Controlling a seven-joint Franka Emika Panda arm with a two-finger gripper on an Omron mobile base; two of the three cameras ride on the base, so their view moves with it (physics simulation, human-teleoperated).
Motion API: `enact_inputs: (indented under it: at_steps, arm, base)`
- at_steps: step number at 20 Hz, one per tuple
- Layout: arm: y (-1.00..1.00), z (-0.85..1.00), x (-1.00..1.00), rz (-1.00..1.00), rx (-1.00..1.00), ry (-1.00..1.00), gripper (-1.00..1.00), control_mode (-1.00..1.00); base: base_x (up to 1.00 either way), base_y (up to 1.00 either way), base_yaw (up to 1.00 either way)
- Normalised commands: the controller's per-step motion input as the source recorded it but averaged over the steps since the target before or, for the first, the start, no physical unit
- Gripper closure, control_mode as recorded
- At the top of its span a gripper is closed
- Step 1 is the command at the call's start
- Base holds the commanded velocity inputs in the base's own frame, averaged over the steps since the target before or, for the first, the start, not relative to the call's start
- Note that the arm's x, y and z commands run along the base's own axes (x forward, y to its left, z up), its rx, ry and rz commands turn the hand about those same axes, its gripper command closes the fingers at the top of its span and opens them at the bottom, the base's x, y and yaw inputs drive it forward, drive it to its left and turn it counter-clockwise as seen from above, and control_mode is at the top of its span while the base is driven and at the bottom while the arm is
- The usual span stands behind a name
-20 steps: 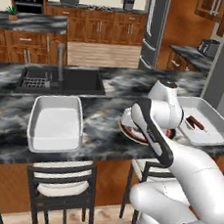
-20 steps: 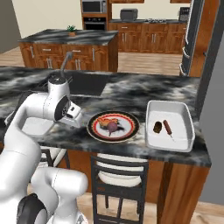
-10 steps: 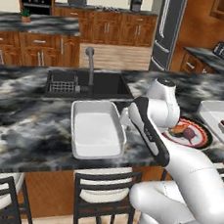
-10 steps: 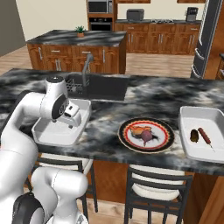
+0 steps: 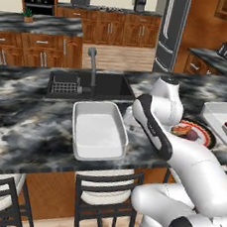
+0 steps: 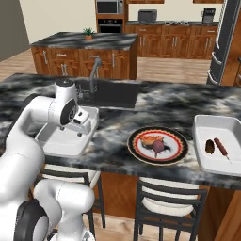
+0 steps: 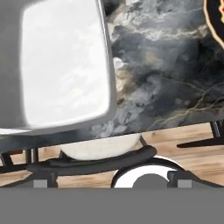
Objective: Place one cooked food and one vegetable from the large plate to each tupperware container.
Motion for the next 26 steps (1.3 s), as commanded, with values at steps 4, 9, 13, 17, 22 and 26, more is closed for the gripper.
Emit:
enact_inputs:
  at_steps: [4,9,13,17,22,26]
  arm:
    - [-0.94,0.0,0.29,-0.09,0.0,0.19,-1.0,-1.0]
    - [-1.0,-0.04,0.29,-0.06,0.0,0.18,-1.0,-1.0]
    - [-1.0,-0.17,0.37,-0.03,0.0,0.12,-1.0,-1.0]
    - [-0.96,-0.19,0.41,-0.03,-0.03,0.05,-1.0,-1.0]
    - [-0.92,-0.14,0.34,-0.01,-0.05,0.0,-1.0,-1.0]
    - [-0.69,-0.28,0.24,0.0,-0.02,0.0,-1.0,-1.0]
  base:
    - [0.0,0.0,0.0]
    - [0.0,0.0,0.0]
    - [0.0,0.0,0.0]
    - [0.0,0.0,0.0]
    - [0.0,0.0,0.0]
    - [0.0,0.0,0.0]
